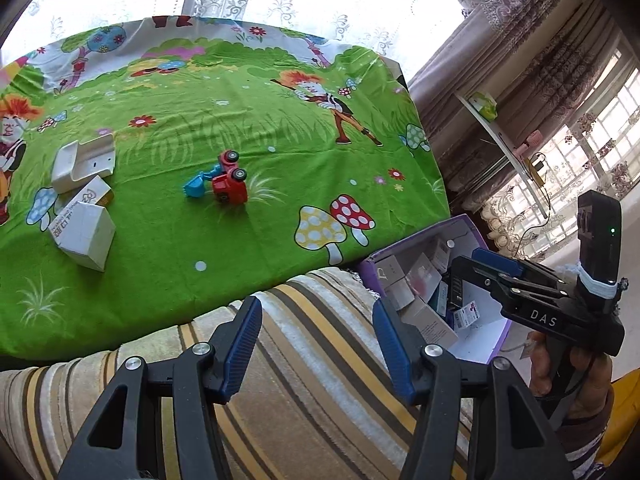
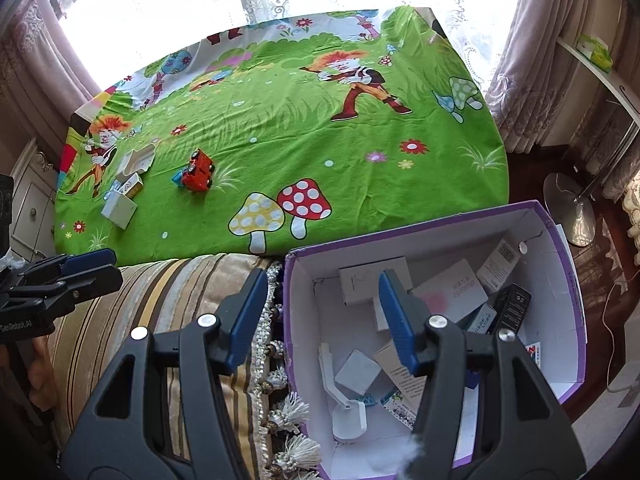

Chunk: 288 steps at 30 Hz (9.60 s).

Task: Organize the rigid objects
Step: 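Move left tool to white cube box while right tool approaches red toy car, then grasp white cube box with left tool while right tool grasps red toy car, then carry white cube box and red car into the purple box and release both, then return to the bed and grasp 'DING ZHI DENTAL' box with left tool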

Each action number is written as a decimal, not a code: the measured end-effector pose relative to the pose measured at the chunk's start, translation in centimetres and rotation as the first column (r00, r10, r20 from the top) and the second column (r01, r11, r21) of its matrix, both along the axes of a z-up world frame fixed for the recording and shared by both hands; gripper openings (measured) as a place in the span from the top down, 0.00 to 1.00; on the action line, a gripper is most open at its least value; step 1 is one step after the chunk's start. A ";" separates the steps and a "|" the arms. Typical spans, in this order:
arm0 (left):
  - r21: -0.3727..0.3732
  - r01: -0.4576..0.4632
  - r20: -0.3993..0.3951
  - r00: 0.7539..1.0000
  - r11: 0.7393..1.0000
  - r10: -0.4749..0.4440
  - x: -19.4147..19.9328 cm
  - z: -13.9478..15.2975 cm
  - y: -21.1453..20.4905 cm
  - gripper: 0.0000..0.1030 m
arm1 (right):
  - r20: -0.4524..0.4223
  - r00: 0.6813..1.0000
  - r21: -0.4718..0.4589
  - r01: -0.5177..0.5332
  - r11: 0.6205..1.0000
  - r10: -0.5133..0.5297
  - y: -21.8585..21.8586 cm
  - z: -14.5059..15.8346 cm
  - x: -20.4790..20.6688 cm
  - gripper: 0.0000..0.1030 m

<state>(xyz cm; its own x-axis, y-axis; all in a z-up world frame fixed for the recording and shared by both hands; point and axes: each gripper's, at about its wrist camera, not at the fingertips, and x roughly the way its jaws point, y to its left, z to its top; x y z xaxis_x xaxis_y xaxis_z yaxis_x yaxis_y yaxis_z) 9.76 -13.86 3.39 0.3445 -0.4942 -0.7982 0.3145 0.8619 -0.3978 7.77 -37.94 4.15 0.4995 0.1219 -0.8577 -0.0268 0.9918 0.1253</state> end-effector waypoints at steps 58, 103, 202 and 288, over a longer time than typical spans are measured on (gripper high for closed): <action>0.294 -0.154 0.009 0.987 0.943 0.158 8.9 -6.4 10.6 0.63 | -0.095 0.992 0.040 -0.079 0.996 0.082 11.2 -6.8 17.3 0.40; 0.218 -0.165 0.034 0.986 0.962 0.162 8.0 -5.5 10.3 0.63 | 0.046 0.995 -0.116 -0.077 0.990 0.083 9.0 -6.0 16.4 0.74; 0.133 0.235 0.083 0.965 0.963 -0.247 -2.1 0.3 -12.5 0.64 | -0.474 0.868 -0.185 0.066 0.981 -0.147 -16.1 -11.4 -8.9 0.80; 0.314 -0.090 0.020 0.996 0.945 0.088 12.4 -7.9 12.8 0.69 | -0.084 0.950 -0.056 -0.307 0.950 0.302 15.1 -1.5 9.9 0.25</action>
